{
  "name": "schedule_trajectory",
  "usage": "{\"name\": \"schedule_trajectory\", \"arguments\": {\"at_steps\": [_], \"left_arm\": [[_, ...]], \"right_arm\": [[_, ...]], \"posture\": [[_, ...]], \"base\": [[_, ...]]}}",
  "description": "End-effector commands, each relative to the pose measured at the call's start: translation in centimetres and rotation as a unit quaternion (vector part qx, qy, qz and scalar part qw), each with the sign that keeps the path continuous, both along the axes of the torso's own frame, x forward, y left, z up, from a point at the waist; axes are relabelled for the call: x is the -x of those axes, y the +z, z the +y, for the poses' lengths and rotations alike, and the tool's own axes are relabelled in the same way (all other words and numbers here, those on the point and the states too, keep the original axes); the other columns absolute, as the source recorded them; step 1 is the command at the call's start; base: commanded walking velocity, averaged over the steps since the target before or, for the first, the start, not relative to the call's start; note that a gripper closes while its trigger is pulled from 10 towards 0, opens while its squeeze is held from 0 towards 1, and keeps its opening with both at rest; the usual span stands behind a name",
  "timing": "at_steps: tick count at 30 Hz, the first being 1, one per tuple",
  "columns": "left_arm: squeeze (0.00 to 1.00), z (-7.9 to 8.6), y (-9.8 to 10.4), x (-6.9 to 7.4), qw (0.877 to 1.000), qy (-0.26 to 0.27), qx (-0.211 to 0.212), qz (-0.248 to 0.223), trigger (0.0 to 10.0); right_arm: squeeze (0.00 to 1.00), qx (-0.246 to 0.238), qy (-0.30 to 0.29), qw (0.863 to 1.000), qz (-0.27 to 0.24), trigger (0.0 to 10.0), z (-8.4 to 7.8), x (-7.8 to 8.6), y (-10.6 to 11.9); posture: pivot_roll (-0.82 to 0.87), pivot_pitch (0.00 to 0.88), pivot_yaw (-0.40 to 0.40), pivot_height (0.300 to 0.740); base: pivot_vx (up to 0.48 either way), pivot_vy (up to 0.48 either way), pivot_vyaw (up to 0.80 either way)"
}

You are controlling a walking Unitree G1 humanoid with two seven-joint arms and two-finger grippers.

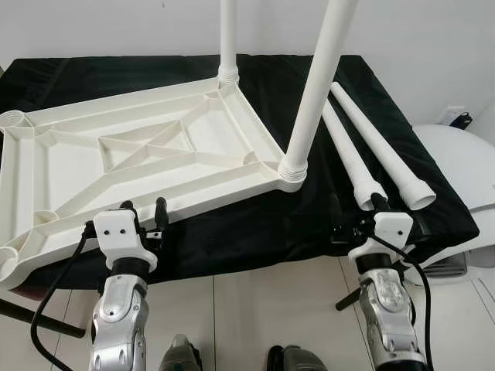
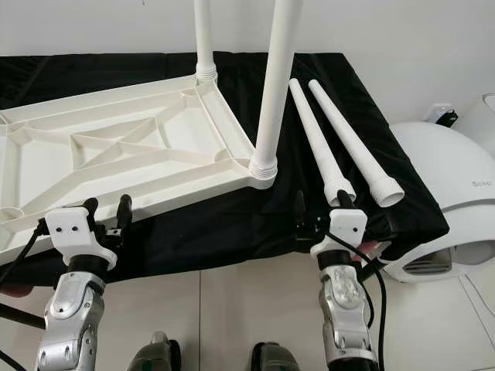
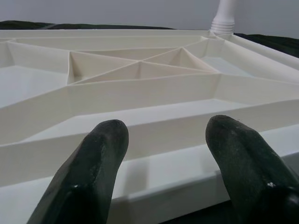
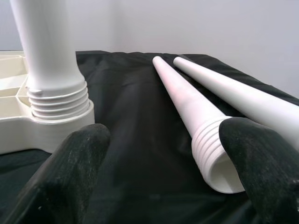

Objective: Building children table

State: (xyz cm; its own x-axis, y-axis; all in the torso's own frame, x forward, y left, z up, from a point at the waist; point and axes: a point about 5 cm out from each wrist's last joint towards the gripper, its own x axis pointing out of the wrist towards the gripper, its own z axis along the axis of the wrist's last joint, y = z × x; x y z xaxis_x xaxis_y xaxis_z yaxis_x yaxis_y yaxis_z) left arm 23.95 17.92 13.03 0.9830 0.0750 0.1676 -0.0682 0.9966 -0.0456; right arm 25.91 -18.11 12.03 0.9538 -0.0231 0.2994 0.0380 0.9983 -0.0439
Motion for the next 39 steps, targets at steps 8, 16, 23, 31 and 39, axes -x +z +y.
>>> {"name": "schedule_trajectory", "arguments": {"at_steps": [8, 16, 23, 31, 39], "left_arm": [[0.00, 0.3, -1.6, 0.7, 0.999, 0.027, 0.009, 0.016, 10.0], [0.00, 1.0, -2.3, 0.7, 0.999, 0.021, -0.005, 0.025, 10.0], [0.00, 1.3, -2.6, 0.8, 0.999, 0.018, -0.011, 0.029, 10.0], [0.00, 1.9, -2.8, 0.8, 0.999, 0.015, -0.021, 0.024, 10.0], [0.00, 2.3, -3.2, 1.0, 0.999, 0.016, -0.029, 0.027, 10.0]], "right_arm": [[0.00, 0.008, -0.007, 1.000, 0.026, 10.0, -0.4, 0.3, -2.0], [0.00, 0.018, -0.005, 0.999, 0.051, 10.0, -0.9, 0.4, -3.4], [0.00, 0.022, -0.007, 0.998, 0.053, 10.0, -1.1, 0.2, -3.4], [0.00, 0.030, -0.007, 0.998, 0.047, 10.0, -1.5, -0.1, -3.5], [0.00, 0.035, -0.009, 0.998, 0.043, 10.0, -1.6, -0.3, -3.5]], "posture": [[0.03, 0.122, -0.024, 0.740], [0.03, 0.115, -0.022, 0.740], [0.03, 0.113, -0.022, 0.740], [0.03, 0.114, -0.021, 0.740], [0.03, 0.117, -0.017, 0.740]], "base": [[0.000, 0.000, 0.00], [0.000, 0.000, 0.00], [0.000, 0.000, 0.00], [0.000, 0.000, 0.00], [0.000, 0.000, 0.00]]}}
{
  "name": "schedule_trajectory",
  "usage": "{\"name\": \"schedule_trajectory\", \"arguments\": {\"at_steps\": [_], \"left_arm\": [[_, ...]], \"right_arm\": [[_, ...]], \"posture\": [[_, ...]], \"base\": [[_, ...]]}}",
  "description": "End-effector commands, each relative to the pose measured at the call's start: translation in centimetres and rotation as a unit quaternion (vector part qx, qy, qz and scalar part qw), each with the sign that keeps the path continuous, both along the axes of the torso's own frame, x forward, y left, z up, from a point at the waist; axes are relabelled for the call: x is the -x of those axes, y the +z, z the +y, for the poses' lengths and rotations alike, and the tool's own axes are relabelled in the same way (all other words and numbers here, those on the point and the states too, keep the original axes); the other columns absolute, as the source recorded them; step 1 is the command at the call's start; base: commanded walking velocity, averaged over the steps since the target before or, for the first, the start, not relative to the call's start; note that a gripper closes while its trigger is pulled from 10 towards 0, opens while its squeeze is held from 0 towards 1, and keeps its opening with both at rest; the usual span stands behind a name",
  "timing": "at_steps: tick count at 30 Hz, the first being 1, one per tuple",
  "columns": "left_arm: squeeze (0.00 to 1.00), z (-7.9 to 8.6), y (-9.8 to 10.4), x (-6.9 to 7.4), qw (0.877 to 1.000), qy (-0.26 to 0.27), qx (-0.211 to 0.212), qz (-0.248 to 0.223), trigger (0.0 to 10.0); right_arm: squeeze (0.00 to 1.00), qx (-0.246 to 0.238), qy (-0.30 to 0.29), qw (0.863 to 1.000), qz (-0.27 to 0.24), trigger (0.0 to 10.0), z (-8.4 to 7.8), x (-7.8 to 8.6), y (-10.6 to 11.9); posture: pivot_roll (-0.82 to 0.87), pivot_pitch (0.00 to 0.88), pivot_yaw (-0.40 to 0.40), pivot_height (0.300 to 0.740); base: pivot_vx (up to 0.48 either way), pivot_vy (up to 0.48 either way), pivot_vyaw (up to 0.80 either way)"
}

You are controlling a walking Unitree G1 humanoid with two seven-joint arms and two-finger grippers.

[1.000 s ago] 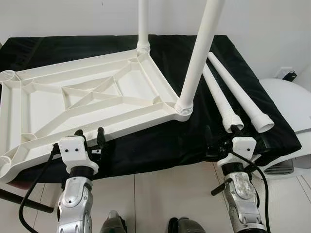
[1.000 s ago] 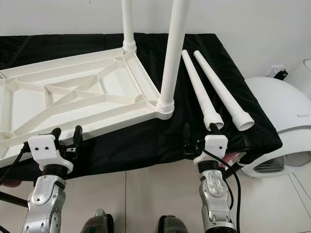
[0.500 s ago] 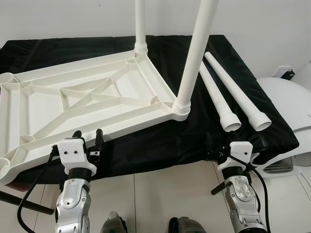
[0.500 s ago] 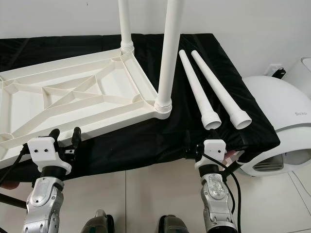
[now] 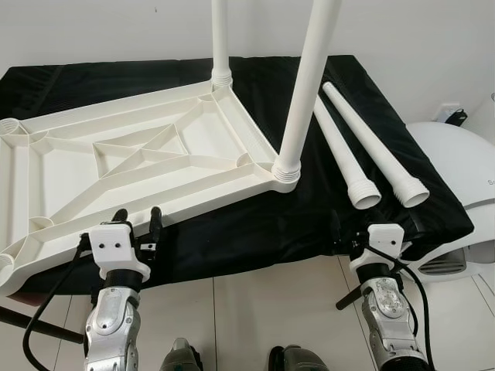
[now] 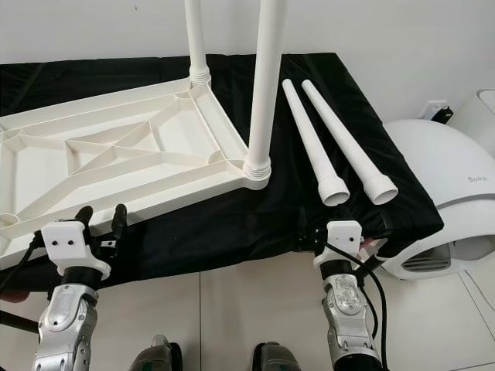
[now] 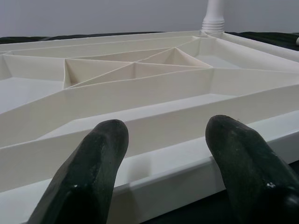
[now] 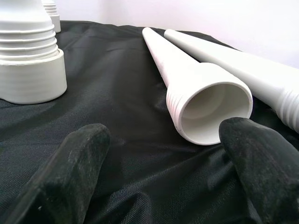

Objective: Building children table

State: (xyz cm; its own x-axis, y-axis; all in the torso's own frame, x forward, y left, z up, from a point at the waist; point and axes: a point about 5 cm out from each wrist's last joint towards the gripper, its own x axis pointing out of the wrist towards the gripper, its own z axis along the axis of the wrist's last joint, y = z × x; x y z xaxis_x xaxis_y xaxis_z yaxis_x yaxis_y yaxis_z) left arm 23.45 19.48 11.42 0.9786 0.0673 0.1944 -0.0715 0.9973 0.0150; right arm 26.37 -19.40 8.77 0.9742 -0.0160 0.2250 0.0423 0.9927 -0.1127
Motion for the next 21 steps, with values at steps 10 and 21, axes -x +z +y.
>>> {"name": "schedule_trajectory", "arguments": {"at_steps": [10, 21], "left_arm": [[0.00, 1.37, -2.09, 0.94, 0.999, 0.019, -0.004, 0.040, 10.0], [0.00, 1.47, -2.04, 0.84, 0.999, 0.023, -0.002, 0.032, 10.0]], "right_arm": [[0.00, 0.009, 0.001, 1.000, 0.001, 10.0, -0.46, -0.02, -0.37], [0.00, 0.014, 0.010, 1.000, -0.004, 10.0, -0.42, -0.28, -0.21]], "posture": [[0.04, 0.117, -0.017, 0.740], [0.04, 0.116, -0.015, 0.740]], "base": [[0.000, 0.000, 0.00], [0.000, 0.000, 0.00]]}}
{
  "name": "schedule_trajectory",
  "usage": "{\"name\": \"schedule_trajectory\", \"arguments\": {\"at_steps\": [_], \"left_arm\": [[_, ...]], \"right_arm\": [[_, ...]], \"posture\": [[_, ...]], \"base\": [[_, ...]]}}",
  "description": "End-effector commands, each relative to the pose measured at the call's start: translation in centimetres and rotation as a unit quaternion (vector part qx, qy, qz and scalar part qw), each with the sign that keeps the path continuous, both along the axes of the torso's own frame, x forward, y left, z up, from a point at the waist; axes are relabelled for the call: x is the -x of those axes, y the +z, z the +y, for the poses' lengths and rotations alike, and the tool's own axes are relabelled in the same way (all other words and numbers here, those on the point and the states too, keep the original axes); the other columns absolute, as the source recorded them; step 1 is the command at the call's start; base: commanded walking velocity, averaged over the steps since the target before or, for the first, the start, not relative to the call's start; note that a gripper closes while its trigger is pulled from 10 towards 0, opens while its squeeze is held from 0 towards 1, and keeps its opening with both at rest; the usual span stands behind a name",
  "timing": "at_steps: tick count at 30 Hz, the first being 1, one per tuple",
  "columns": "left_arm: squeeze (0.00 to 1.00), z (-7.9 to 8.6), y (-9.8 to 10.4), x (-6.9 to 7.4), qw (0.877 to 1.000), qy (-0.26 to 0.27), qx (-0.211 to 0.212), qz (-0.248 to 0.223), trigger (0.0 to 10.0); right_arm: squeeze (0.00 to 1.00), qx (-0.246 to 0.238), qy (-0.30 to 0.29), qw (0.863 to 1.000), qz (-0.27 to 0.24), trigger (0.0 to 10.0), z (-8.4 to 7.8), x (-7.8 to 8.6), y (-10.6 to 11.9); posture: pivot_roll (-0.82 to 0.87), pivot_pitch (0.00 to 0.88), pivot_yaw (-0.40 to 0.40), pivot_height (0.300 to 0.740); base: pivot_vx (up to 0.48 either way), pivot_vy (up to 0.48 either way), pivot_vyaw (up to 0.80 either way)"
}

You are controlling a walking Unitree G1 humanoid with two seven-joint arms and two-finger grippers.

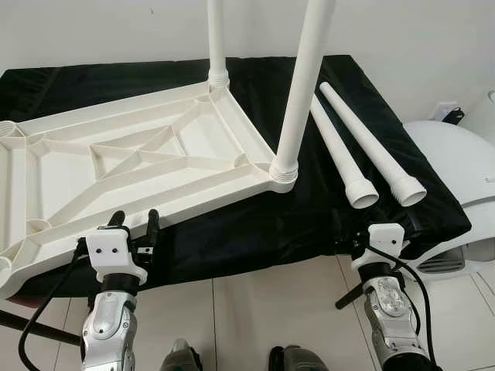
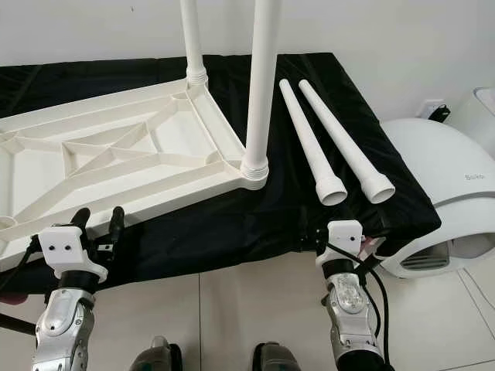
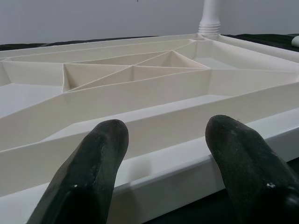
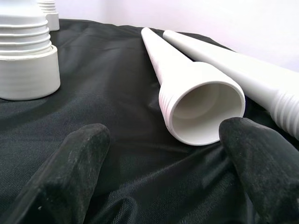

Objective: Building children table

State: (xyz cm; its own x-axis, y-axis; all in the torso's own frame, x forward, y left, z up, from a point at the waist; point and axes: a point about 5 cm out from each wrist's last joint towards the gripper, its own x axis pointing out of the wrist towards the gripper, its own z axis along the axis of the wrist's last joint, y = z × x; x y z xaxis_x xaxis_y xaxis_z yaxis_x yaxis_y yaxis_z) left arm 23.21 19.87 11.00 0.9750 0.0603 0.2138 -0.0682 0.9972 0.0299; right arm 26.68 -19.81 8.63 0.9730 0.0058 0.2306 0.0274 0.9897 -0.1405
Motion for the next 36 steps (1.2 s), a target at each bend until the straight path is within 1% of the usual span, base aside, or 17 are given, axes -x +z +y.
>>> {"name": "schedule_trajectory", "arguments": {"at_steps": [1, 5, 8, 10, 12, 14, 15, 16, 17, 18, 28, 36], "left_arm": [[0.00, 1.1, -1.6, 0.6, 0.999, 0.025, 0.006, 0.041, 10.0], [0.00, 0.9, -1.3, 0.6, 0.999, 0.023, 0.008, 0.035, 10.0], [0.00, 0.7, -0.4, 0.3, 1.000, 0.019, 0.013, 0.017, 10.0], [0.00, 0.7, -0.4, 0.3, 1.000, 0.019, 0.013, 0.017, 10.0], [0.00, 0.6, -0.2, 0.2, 1.000, 0.021, 0.014, 0.013, 10.0], [0.00, 0.6, -0.2, 0.2, 1.000, 0.021, 0.014, 0.013, 10.0], [0.00, 0.5, -0.2, 0.1, 0.999, 0.023, 0.017, 0.013, 10.0], [0.00, 0.4, -0.1, 0.1, 0.999, 0.025, 0.020, 0.014, 10.0], [0.00, 0.4, -0.1, 0.1, 0.999, 0.025, 0.020, 0.014, 10.0], [0.00, 0.4, 0.2, 0.0, 0.999, 0.028, 0.033, 0.011, 10.0], [0.00, 0.3, 0.9, -0.4, 0.998, 0.035, 0.045, 0.009, 10.0], [0.00, 0.1, 1.0, -0.3, 0.998, 0.039, 0.055, 0.015, 10.0]], "right_arm": [[0.00, 0.000, 0.002, 1.000, -0.001, 10.0, 0.0, 0.0, -0.1], [0.00, -0.002, 0.011, 1.000, -0.015, 10.0, 0.4, -0.2, 0.6], [0.00, -0.004, 0.034, 0.998, -0.043, 10.0, 1.6, -0.4, 1.8], [0.00, -0.004, 0.034, 0.998, -0.043, 10.0, 1.6, -0.4, 1.8], [0.00, -0.010, 0.041, 0.998, -0.039, 10.0, 2.4, -0.5, 1.8], [0.00, -0.010, 0.041, 0.998, -0.039, 10.0, 2.4, -0.5, 1.8], [0.00, -0.013, 0.039, 0.999, -0.035, 10.0, 2.7, -0.5, 1.8], [0.00, -0.024, 0.036, 0.999, -0.028, 10.0, 3.0, -0.6, 1.8], [0.00, -0.024, 0.036, 0.999, -0.028, 10.0, 3.0, -0.6, 1.8], [0.00, -0.037, 0.033, 0.998, -0.026, 10.0, 3.1, -0.7, 2.0], [0.00, -0.023, 0.022, 0.999, -0.032, 10.0, 2.4, -1.0, 3.1], [0.00, -0.040, 0.026, 0.998, -0.028, 10.0, 2.1, -1.0, 3.6]], "posture": [[0.04, 0.116, -0.015, 0.740], [0.04, 0.112, -0.014, 0.740], [0.04, 0.107, -0.016, 0.740], [0.04, 0.107, -0.016, 0.740], [0.04, 0.100, -0.019, 0.740], [0.04, 0.100, -0.019, 0.740], [0.04, 0.100, -0.019, 0.740], [0.05, 0.100, -0.021, 0.740], [0.05, 0.100, -0.021, 0.740], [0.04, 0.099, -0.024, 0.740], [0.04, 0.099, -0.028, 0.740], [0.04, 0.096, -0.035, 0.740]], "base": [[0.000, 0.000, 0.00], [0.000, 0.000, 0.00], [0.000, 0.000, 0.00], [0.000, 0.000, 0.00], [0.000, 0.000, 0.00], [0.000, 0.000, 0.00], [0.000, 0.000, 0.00], [0.000, 0.000, 0.00], [0.000, 0.000, 0.00], [0.000, 0.000, 0.00], [0.000, 0.000, 0.00], [0.000, 0.000, 0.00]]}}
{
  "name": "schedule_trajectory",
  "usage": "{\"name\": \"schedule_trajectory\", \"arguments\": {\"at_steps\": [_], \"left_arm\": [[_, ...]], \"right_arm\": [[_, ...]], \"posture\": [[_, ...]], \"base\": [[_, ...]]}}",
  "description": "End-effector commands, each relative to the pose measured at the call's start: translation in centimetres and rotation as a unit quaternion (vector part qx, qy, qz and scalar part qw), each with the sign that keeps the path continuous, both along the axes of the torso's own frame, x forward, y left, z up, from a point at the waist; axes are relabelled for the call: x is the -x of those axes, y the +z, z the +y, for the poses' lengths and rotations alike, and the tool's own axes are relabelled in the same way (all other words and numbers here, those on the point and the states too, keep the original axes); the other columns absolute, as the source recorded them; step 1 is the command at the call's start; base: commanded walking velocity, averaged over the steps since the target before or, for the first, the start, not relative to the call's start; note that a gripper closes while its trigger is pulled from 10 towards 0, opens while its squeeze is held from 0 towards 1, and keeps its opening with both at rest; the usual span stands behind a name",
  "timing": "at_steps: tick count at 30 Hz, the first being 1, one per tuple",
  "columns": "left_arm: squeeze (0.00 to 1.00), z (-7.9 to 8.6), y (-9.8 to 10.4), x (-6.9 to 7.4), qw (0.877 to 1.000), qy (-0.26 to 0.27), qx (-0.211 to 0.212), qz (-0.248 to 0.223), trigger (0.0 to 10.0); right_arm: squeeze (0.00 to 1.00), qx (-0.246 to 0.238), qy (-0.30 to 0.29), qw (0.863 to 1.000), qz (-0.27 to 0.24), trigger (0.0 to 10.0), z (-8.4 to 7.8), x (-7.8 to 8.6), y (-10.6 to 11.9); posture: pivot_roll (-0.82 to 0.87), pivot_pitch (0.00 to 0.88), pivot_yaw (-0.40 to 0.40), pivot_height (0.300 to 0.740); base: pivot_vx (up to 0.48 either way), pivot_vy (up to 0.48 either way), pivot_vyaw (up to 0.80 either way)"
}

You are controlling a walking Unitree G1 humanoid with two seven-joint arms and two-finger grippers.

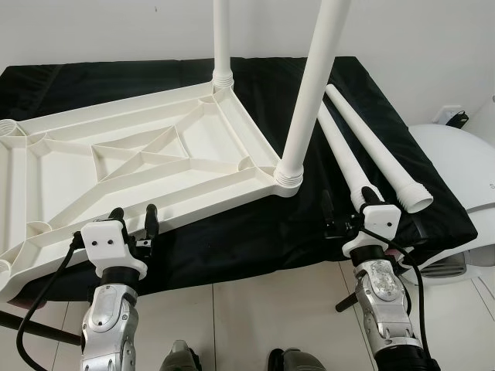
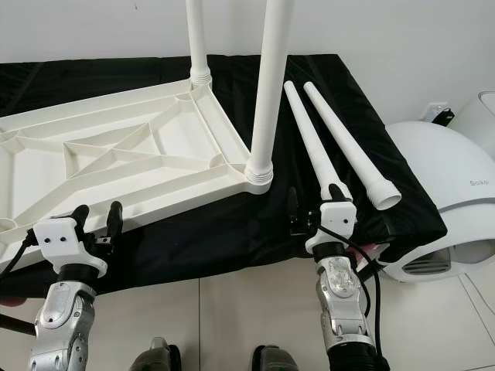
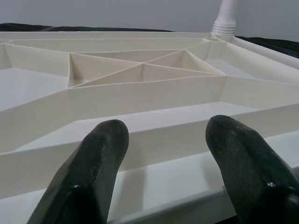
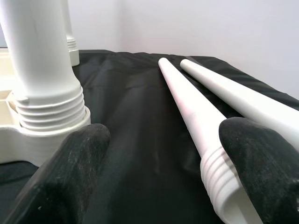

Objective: Building children table

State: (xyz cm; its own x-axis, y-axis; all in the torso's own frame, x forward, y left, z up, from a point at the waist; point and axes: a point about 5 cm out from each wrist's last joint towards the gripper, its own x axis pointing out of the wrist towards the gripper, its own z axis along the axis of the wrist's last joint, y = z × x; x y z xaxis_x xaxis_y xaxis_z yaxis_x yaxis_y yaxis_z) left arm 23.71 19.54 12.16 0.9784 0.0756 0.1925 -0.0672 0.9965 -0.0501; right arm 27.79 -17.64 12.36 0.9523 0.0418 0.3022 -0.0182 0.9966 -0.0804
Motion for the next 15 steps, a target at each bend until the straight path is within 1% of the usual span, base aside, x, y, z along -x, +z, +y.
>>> {"name": "schedule_trajectory", "arguments": {"at_steps": [1, 5, 9, 15], "left_arm": [[0.00, 0.40, -0.16, 0.18, 0.999, 0.040, 0.014, 0.008, 10.0], [0.00, 0.30, -0.20, 0.30, 0.999, 0.043, 0.017, 0.016, 10.0], [0.00, 0.20, -0.07, 0.31, 0.999, 0.037, 0.008, 0.015, 10.0], [0.00, 0.56, 0.00, 0.38, 0.999, 0.042, 0.006, 0.017, 10.0]], "right_arm": [[0.00, -0.010, -0.001, 1.000, 0.008, 10.0, -0.10, 0.14, -0.13], [0.00, -0.006, 0.005, 1.000, 0.007, 10.0, 0.10, 0.24, 0.24], [0.00, 0.001, 0.007, 1.000, 0.009, 10.0, 0.15, 0.24, 0.09], [0.00, 0.002, 0.008, 1.000, 0.011, 10.0, 0.11, 0.26, 0.09]], "posture": [[0.04, 0.096, -0.035, 0.740], [0.05, 0.095, -0.037, 0.740], [0.05, 0.093, -0.037, 0.740], [0.05, 0.092, -0.039, 0.740]], "base": [[0.000, 0.000, 0.00], [0.000, 0.000, 0.00], [0.000, 0.000, 0.00], [0.000, 0.000, 0.00]]}}
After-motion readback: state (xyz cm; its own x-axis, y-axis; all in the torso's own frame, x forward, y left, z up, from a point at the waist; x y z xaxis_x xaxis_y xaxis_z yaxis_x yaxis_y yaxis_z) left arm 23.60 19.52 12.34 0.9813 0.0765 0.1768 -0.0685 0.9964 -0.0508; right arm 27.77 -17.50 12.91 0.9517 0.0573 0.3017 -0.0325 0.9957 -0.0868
